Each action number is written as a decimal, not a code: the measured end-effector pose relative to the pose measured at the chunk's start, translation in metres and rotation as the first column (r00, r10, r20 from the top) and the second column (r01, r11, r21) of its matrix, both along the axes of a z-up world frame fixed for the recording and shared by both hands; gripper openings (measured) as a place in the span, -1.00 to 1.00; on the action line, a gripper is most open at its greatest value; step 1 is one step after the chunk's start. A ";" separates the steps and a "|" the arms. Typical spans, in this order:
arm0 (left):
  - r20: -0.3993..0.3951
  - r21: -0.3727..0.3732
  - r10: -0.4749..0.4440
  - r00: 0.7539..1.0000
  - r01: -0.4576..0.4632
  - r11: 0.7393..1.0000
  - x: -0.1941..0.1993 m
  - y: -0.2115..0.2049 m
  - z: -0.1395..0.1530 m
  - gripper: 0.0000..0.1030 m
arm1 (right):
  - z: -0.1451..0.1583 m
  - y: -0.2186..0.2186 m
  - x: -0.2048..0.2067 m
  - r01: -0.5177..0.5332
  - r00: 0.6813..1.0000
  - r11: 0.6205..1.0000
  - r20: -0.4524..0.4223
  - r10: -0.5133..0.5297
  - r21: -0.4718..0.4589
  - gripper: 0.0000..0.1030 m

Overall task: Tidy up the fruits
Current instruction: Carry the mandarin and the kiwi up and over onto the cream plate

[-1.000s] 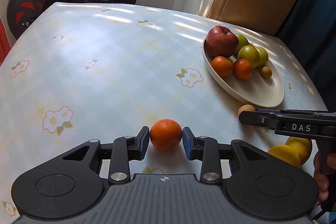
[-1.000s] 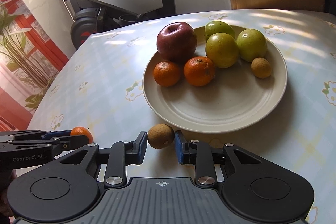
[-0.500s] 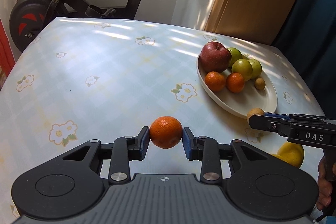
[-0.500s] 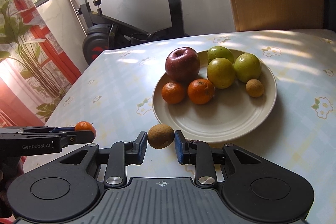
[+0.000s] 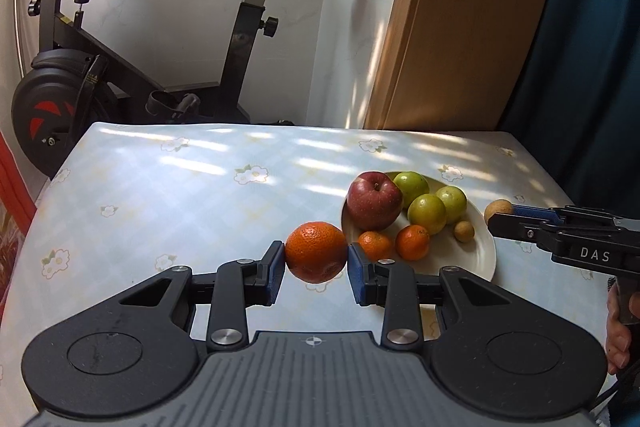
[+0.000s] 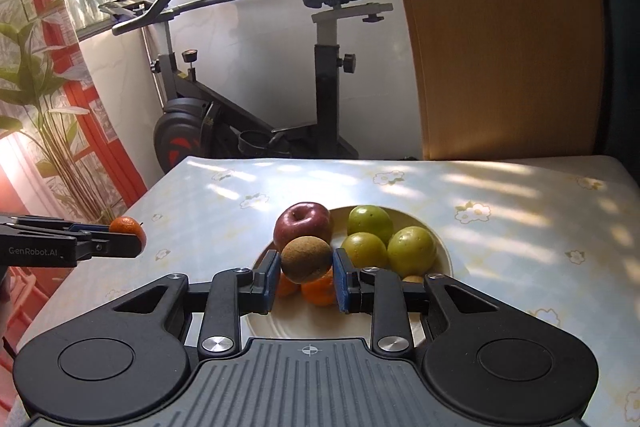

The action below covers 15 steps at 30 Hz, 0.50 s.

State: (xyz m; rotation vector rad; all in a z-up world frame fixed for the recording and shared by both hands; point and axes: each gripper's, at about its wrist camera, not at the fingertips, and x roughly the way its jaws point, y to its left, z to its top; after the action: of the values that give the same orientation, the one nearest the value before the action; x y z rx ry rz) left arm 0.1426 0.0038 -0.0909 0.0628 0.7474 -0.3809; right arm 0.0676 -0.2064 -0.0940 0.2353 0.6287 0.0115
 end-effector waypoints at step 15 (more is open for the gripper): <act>-0.136 0.117 -0.122 0.983 0.138 0.983 0.028 -0.088 -0.049 -0.31 | -0.045 -0.046 0.004 -0.030 0.991 0.999 -0.130 0.024 -0.042 -0.50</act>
State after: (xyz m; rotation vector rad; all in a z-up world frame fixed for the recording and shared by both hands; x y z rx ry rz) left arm 0.1709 -0.0844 -0.1395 0.2086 0.8973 -0.4651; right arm 0.0715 -0.2525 -0.1385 0.1860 0.7605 0.0082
